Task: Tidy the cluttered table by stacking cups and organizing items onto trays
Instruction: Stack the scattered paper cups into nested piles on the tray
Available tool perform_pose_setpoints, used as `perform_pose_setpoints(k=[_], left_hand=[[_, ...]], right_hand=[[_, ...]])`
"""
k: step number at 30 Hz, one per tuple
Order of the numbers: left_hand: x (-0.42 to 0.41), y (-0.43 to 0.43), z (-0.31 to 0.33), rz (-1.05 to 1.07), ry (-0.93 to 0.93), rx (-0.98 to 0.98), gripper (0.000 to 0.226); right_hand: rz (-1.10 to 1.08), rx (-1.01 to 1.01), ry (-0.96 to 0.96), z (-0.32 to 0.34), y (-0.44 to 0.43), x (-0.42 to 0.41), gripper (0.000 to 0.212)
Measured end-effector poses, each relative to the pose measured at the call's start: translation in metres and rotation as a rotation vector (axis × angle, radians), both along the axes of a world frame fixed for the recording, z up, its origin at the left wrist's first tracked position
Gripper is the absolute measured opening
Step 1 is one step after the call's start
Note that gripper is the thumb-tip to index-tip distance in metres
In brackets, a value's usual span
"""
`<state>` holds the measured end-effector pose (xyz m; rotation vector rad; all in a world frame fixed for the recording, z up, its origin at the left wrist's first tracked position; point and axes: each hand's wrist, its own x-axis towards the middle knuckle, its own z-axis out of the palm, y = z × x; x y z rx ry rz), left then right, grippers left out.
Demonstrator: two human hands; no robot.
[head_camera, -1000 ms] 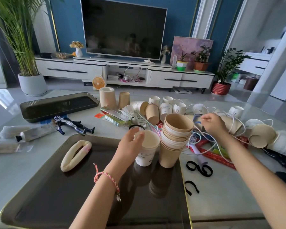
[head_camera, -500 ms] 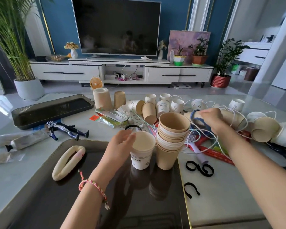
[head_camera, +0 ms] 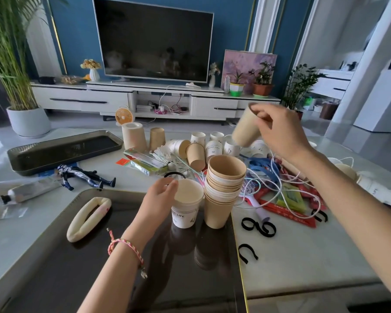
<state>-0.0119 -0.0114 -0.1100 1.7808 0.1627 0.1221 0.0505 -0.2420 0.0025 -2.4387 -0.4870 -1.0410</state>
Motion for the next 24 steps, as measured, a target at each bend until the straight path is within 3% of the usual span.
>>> perform_pose_setpoints(k=[3,6,11,15,18,24], left_hand=[[-0.001,0.002,0.003,0.015,-0.004,-0.052,0.036],[-0.002,0.005,0.004,0.037,0.003,-0.105,0.036],[-0.006,0.011,0.007,0.072,0.047,-0.223,0.045],[-0.007,0.010,0.008,0.041,0.008,-0.229,0.044],[-0.006,0.011,0.009,0.046,-0.011,-0.228,0.043],[0.003,0.012,0.011,-0.011,-0.040,-0.148,0.042]], right_hand=[[0.260,0.010,-0.120,0.014,0.045,-0.042,0.030],[0.396,-0.120,-0.151,0.005,0.085,-0.078,0.029],[0.308,-0.548,-0.150,-0.039,0.118,-0.095,0.029],[0.236,-0.681,-0.025,-0.058,0.122,-0.092,0.037],[0.281,-0.645,0.109,-0.066,0.121,-0.088,0.034],[0.259,-0.309,0.058,-0.021,0.097,-0.056,0.020]])
